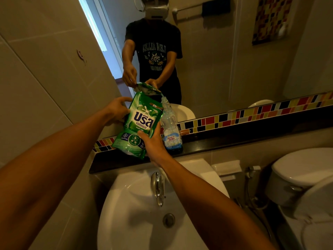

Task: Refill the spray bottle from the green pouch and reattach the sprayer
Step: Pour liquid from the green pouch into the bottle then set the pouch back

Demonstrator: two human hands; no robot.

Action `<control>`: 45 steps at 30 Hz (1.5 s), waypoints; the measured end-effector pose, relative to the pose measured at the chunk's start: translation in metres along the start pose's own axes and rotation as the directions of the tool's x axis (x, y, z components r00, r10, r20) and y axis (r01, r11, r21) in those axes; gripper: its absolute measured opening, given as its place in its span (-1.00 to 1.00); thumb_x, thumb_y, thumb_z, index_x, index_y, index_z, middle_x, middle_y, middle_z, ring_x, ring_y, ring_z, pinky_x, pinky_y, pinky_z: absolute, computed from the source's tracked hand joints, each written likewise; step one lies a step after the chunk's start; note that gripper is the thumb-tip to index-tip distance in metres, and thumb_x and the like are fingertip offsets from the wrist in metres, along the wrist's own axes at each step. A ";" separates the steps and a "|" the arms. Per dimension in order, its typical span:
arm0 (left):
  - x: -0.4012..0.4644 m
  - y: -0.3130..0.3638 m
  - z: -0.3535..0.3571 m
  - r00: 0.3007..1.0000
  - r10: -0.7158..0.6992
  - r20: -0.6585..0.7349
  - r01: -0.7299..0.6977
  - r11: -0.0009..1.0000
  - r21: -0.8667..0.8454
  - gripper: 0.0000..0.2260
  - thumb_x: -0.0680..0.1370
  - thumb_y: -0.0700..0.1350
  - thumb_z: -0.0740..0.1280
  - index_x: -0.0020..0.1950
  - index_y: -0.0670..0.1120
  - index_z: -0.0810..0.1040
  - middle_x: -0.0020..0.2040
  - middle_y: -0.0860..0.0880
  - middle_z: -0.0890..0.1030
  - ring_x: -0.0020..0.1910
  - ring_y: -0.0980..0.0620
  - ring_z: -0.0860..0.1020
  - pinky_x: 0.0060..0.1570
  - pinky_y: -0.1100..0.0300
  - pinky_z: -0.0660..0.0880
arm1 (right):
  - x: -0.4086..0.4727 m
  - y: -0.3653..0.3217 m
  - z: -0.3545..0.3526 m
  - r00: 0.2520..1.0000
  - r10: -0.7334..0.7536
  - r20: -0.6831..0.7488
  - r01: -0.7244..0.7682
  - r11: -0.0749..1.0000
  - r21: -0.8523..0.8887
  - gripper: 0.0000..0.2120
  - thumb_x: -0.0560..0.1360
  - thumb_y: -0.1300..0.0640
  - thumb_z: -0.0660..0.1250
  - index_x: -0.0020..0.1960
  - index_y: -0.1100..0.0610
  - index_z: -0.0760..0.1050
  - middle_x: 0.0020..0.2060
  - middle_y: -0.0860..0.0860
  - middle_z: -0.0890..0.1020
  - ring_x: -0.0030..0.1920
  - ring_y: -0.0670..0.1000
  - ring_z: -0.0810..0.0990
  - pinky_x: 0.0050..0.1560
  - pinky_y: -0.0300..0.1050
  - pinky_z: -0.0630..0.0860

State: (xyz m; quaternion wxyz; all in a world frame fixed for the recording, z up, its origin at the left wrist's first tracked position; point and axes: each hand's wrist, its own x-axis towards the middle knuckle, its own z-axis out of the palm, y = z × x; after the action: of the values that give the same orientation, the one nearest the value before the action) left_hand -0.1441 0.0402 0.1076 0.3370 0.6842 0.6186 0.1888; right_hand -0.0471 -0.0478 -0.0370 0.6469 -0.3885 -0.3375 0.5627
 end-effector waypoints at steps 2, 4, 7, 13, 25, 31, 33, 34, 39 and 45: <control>-0.001 0.000 -0.001 1.000 0.000 -0.002 0.000 1.000 0.001 -0.50 0.63 -0.34 0.22 0.52 0.05 0.34 0.24 -0.30 0.53 0.09 -0.24 0.60 -0.18 -0.08 0.62 | 0.000 0.001 0.001 1.000 0.008 0.002 -0.008 1.000 0.007 -0.15 0.59 0.23 0.37 0.63 -0.22 -0.07 0.35 0.06 0.57 0.26 0.10 0.63 0.22 0.32 0.59; -0.001 0.001 -0.001 1.000 -0.002 -0.004 0.002 1.000 -0.004 -0.49 0.63 -0.34 0.22 0.52 0.05 0.34 0.24 -0.28 0.54 0.07 -0.22 0.60 -0.16 -0.07 0.61 | 0.000 0.001 0.001 1.000 0.019 0.002 -0.019 1.000 0.015 -0.13 0.59 0.22 0.38 0.64 -0.22 -0.09 0.35 0.06 0.57 0.25 0.10 0.63 0.22 0.34 0.59; -0.002 0.002 -0.002 1.000 -0.001 -0.011 0.001 1.000 -0.009 -0.49 0.63 -0.35 0.22 0.52 0.05 0.34 0.24 -0.26 0.54 0.02 -0.17 0.61 -0.18 -0.05 0.61 | 0.001 0.001 0.002 1.000 0.025 0.009 -0.025 0.999 0.020 -0.11 0.58 0.20 0.39 0.64 -0.24 -0.10 0.36 0.05 0.57 0.25 0.10 0.63 0.22 0.36 0.58; -0.002 0.003 -0.002 1.000 0.009 -0.011 -0.009 1.000 0.003 -0.49 0.63 -0.35 0.21 0.52 0.05 0.34 0.25 -0.24 0.53 -0.11 -0.09 0.61 -0.22 -0.02 0.61 | 0.002 0.003 0.005 1.000 0.013 0.010 -0.014 0.999 0.041 -0.10 0.56 0.19 0.39 0.64 -0.24 -0.09 0.35 0.05 0.58 0.26 0.11 0.64 0.23 0.36 0.58; -0.002 0.004 -0.004 1.000 0.010 0.007 -0.010 1.000 0.011 -0.49 0.62 -0.35 0.23 0.52 0.05 0.35 0.25 -0.25 0.54 -0.04 -0.14 0.62 -0.24 -0.03 0.61 | 0.003 0.001 0.004 1.000 0.000 0.004 0.000 0.999 0.034 -0.14 0.60 0.23 0.37 0.64 -0.19 -0.09 0.35 0.07 0.57 0.25 0.09 0.63 0.24 0.31 0.58; -0.002 0.005 -0.005 1.000 0.008 0.011 -0.008 1.000 0.021 -0.49 0.63 -0.35 0.21 0.53 0.04 0.33 0.26 -0.24 0.53 -0.09 -0.10 0.62 -0.24 -0.01 0.60 | 0.003 0.000 0.006 1.000 0.003 -0.003 -0.003 0.999 0.037 -0.13 0.60 0.23 0.37 0.65 -0.18 -0.09 0.37 0.09 0.56 0.27 0.10 0.62 0.26 0.30 0.58; -0.001 0.006 -0.005 1.000 0.011 0.014 -0.012 1.000 0.026 -0.49 0.63 -0.36 0.20 0.52 0.04 0.34 0.28 -0.25 0.52 -0.08 -0.11 0.62 -0.23 -0.01 0.61 | 0.003 0.000 0.006 1.000 0.000 0.001 0.000 0.999 0.042 -0.14 0.59 0.22 0.37 0.64 -0.20 -0.08 0.36 0.08 0.56 0.27 0.11 0.62 0.26 0.31 0.58; -0.001 0.006 -0.006 1.000 0.015 0.014 -0.015 0.999 0.028 -0.49 0.63 -0.36 0.20 0.52 0.04 0.34 0.28 -0.26 0.52 -0.07 -0.11 0.62 -0.23 -0.01 0.61 | 0.003 0.000 0.006 1.000 -0.004 0.000 0.004 0.999 0.041 -0.14 0.59 0.22 0.37 0.64 -0.20 -0.07 0.36 0.08 0.57 0.27 0.11 0.62 0.26 0.31 0.58; -0.003 0.007 -0.007 1.000 0.018 0.021 -0.019 0.999 0.037 -0.49 0.63 -0.36 0.20 0.52 0.04 0.34 0.27 -0.26 0.52 0.07 -0.21 0.61 -0.18 -0.05 0.61 | 0.003 0.000 0.006 1.000 -0.016 -0.002 0.016 0.999 0.042 -0.15 0.58 0.22 0.38 0.64 -0.21 -0.04 0.33 0.06 0.58 0.24 0.09 0.64 0.24 0.29 0.59; -0.004 0.009 -0.007 1.000 0.012 0.019 -0.013 0.998 0.054 -0.49 0.63 -0.36 0.20 0.53 0.03 0.34 0.24 -0.27 0.55 0.02 -0.18 0.61 -0.20 -0.03 0.61 | 0.001 0.000 0.007 1.000 -0.018 -0.001 0.018 0.999 0.038 -0.15 0.61 0.22 0.36 0.65 -0.19 -0.08 0.32 0.04 0.58 0.24 0.06 0.63 0.24 0.25 0.60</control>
State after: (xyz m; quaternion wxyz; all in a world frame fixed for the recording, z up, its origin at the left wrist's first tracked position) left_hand -0.1429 0.0376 0.1199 0.3227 0.6987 0.6161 0.1678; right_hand -0.0530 -0.0457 -0.0334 0.6593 -0.3734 -0.3300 0.5629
